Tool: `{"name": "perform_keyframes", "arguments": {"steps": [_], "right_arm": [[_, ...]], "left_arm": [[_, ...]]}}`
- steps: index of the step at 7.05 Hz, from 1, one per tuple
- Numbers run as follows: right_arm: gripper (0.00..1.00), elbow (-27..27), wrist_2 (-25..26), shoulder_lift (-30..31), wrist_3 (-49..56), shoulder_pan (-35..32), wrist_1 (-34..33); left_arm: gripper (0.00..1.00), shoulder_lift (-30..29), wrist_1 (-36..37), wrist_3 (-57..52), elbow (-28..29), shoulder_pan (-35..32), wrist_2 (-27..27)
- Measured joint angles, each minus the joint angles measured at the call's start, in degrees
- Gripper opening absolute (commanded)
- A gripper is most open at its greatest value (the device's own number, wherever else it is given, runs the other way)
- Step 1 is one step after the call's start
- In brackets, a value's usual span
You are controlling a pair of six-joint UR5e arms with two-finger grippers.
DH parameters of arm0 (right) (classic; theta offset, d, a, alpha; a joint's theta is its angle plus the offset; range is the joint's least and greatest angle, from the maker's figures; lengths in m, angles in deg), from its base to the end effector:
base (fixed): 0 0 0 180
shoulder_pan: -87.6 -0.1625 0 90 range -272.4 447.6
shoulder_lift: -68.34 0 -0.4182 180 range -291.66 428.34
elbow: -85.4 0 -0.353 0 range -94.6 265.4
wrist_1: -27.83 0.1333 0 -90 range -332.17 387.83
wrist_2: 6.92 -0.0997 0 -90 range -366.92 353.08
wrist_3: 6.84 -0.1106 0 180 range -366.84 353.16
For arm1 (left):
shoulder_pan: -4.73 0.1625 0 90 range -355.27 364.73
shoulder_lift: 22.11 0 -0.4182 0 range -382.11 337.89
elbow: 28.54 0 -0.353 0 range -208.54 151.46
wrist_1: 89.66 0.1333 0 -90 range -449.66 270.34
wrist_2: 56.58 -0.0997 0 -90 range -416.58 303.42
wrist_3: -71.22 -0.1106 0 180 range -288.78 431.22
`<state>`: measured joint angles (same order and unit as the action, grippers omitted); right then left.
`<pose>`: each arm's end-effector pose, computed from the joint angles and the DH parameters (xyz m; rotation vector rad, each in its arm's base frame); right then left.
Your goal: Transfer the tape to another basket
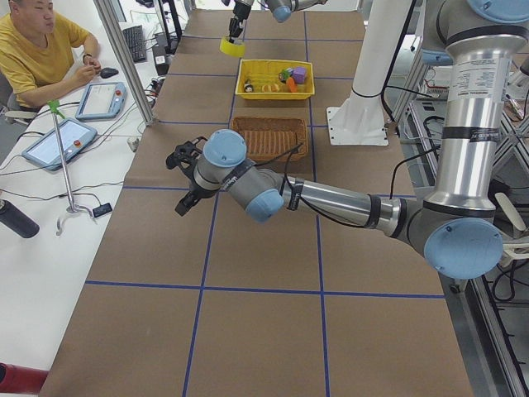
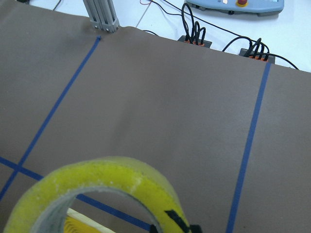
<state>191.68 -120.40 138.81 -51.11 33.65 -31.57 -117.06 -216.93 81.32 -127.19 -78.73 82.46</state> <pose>-0.2568 -0.5044 0.2993 0.6376 -1.0115 -0.1114 0.0073 -0.5008 0.4646 0.7061 0.9078 0.3242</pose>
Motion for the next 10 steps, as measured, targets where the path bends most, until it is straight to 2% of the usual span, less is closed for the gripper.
{"name": "perform_keyframes", "arguments": {"steps": [2,5,6,8,9,10], "right_arm": [[0.0,-0.27,5.44,-3.09,-5.33,5.12,3.4],[0.0,-0.35,23.72,-10.03,-12.62,17.83,3.92],[0.0,-0.36,28.15,-12.42,-14.09,21.27,3.9],[0.0,-0.5,34.11,-15.94,-14.88,26.52,3.6],[0.0,-0.54,35.13,-16.58,-14.92,28.14,3.51],[0.0,-0.55,35.46,-16.85,-14.86,29.24,3.43]], "left_arm": [[1.0,-5.24,-7.64,16.83,-0.08,4.92,3.24],[0.99,-13.26,-22.45,45.27,-0.08,13.95,2.84],[0.99,-15.42,-25.86,51.38,-0.15,17.01,1.04],[0.99,-17.87,-32.37,59.09,-0.2,27.16,-9.87],[0.99,-18.45,-34.23,60.9,-0.38,31.27,-14.14],[0.99,-18.78,-34.92,62.06,-0.82,33.1,-15.82]]}}
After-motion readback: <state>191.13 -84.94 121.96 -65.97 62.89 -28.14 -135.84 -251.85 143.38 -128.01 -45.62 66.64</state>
